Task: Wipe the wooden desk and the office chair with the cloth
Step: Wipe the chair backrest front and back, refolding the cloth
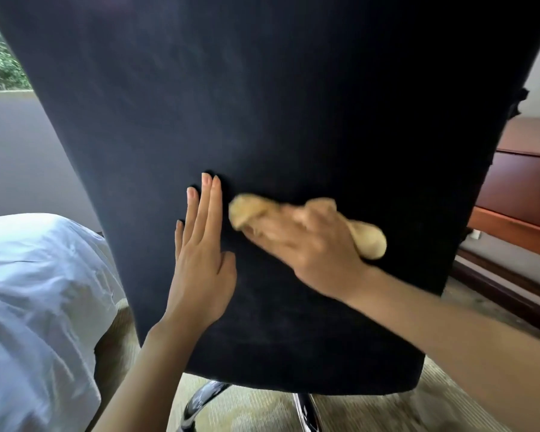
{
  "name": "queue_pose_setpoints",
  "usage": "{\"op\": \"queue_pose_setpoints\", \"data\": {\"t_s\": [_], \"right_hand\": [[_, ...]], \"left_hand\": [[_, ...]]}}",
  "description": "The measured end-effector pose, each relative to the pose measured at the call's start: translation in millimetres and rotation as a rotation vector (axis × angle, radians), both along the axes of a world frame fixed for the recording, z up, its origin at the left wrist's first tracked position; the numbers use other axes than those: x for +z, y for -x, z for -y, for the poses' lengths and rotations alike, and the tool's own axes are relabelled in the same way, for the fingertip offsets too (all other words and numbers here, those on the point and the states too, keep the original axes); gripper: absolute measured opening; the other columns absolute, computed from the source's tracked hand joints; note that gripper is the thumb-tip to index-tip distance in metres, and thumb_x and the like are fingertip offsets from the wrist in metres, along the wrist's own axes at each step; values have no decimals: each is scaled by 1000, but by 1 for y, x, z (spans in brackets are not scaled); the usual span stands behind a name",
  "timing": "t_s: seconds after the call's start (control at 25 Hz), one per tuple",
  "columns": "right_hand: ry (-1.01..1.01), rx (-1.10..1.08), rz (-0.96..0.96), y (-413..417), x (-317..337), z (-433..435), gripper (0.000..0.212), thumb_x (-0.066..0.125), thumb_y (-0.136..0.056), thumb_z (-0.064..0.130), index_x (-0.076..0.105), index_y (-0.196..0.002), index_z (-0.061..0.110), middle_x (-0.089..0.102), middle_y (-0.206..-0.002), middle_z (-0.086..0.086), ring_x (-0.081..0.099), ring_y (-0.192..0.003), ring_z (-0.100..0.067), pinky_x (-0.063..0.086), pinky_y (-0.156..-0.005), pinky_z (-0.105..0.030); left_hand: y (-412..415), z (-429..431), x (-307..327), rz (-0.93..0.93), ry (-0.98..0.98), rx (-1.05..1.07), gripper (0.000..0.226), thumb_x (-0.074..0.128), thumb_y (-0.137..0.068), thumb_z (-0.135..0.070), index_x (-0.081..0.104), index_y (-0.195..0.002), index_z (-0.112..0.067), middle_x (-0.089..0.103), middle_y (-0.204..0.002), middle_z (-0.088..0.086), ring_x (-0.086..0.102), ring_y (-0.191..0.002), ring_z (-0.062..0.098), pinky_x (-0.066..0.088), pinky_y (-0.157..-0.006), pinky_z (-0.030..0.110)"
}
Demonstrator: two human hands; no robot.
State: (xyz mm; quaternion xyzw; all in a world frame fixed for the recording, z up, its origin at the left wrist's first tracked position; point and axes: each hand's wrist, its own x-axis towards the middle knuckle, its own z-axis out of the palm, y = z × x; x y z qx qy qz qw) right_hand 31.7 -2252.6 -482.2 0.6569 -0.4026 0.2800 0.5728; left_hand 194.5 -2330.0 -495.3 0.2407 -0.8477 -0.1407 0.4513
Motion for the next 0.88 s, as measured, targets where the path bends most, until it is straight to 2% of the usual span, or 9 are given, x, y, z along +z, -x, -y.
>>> {"op": "queue_pose_setpoints", "data": {"t_s": [0.16, 0.32, 0.44, 0.6, 0.72, 0.8, 0.88], "right_hand": [[-330, -101, -226, 26, -89, -28, 30, 51, -93, 9, 72, -108, 25, 66, -108, 14, 61, -93, -13, 44, -74, -30], [-487, -148, -473, 62, -109, -60, 37, 42, -98, 10, 72, -107, 28, 66, -110, 17, 61, -94, -5, 46, -80, -22], [-420, -128, -577, 78, -81, -70, 34, 44, -98, 10, 72, -105, 27, 67, -106, 15, 54, -97, -9, 46, -83, -23], [-247, -133, -543, 73, -15, -65, 33, 46, -97, 8, 73, -104, 26, 65, -108, 9, 49, -98, -17, 41, -78, -29], [-88, -189, -524, 56, 35, -50, 33, 50, -95, 7, 71, -111, 28, 68, -111, 10, 46, -98, -19, 43, -76, -32], [27, -220, -463, 42, 64, -37, 34, 53, -94, 8, 68, -116, 30, 68, -113, 11, 44, -99, -18, 49, -74, -33], [157, -257, -357, 27, 85, -20, 36, 55, -94, 10, 65, -121, 33, 67, -115, 12, 42, -99, -18, 48, -74, -32]], "left_hand": [[-5, 2, 1, 26, 41, -4, 97, 32, -69, -2, -14, -142, -45, -19, -149, -33, -19, -141, 0, 4, -118, 46], [-4, -1, 3, 55, 47, 35, 104, 41, -74, 11, -18, -141, -43, -23, -148, -31, -22, -140, 1, 4, -119, 43], [-3, -2, 3, 56, 37, 34, 103, 41, -74, 13, -16, -141, -40, -24, -147, -32, -25, -138, -2, 1, -117, 37], [-3, -2, 4, 30, 7, -2, 104, 41, -73, 15, -13, -141, -41, -21, -147, -33, -22, -140, 0, 3, -119, 45], [-3, -2, 4, -5, -6, -50, 104, 40, -71, 16, -8, -143, -42, -16, -150, -31, -18, -142, 2, 5, -119, 49], [-6, -2, 2, -49, 18, -69, 99, 40, -71, 13, -1, -146, -37, -10, -154, -26, -13, -144, 4, 5, -119, 42], [-10, 1, -3, -97, 66, -24, 96, 40, -70, 12, 4, -149, -30, -7, -156, -19, -9, -145, 8, 1, -117, 24]]}}
